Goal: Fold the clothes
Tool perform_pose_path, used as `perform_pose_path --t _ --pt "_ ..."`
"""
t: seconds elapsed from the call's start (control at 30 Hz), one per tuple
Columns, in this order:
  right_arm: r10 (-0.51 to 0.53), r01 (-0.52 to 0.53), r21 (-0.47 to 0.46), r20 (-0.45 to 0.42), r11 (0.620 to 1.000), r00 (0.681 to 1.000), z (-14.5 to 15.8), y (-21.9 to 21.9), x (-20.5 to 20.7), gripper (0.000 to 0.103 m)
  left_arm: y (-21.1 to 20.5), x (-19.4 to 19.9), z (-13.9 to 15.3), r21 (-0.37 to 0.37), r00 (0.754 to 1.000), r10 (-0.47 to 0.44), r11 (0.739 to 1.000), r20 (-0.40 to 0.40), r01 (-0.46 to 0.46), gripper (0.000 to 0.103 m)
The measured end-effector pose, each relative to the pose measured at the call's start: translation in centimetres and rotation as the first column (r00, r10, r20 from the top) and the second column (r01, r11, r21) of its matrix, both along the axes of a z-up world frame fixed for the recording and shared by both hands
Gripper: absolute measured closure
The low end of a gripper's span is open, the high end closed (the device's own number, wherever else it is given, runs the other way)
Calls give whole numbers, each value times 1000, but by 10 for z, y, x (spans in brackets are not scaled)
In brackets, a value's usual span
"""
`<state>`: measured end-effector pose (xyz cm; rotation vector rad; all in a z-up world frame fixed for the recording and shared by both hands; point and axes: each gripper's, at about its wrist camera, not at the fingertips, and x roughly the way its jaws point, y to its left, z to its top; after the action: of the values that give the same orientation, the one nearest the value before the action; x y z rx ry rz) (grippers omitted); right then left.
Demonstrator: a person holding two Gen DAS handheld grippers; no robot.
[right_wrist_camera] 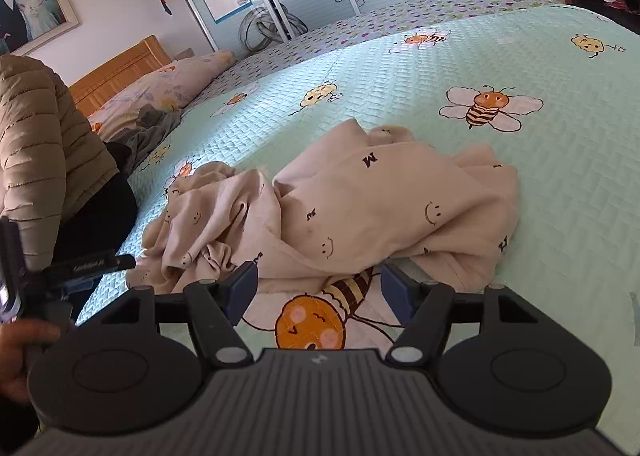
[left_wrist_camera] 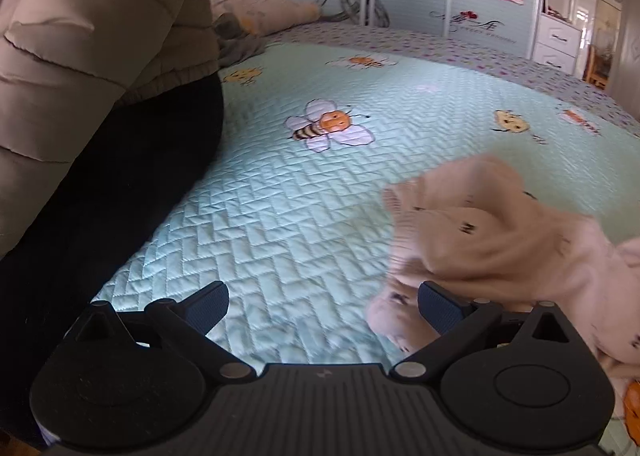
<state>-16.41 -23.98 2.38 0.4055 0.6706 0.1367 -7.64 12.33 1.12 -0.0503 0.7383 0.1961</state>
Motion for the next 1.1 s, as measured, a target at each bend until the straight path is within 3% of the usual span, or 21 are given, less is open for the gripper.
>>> perform_pose_path --t 0.37,0.73,0.83,0.9,1.1 --pt "-4 5 42 -20 999 1000 -16 -9 9 33 5 42 -11 60 1000 -2 998 -25 4 2" --pt "-5 8 50 -66 999 998 -36 -15 19 33 40 58 -28 -36 997 -55 998 -48 53 1" --pt "-1 4 40 -76 999 997 -39 -14 21 33 51 67 -35 -154 995 -94 984 -31 88 1" --pt "-2 5 34 -82 999 997 -40 -14 22 33 53 76 -40 -181 995 -97 979 -35 89 1" --pt "-3 5 23 -81 1000 997 -38 -12 26 33 43 92 -46 -63 988 -138 989 -70 133 1"
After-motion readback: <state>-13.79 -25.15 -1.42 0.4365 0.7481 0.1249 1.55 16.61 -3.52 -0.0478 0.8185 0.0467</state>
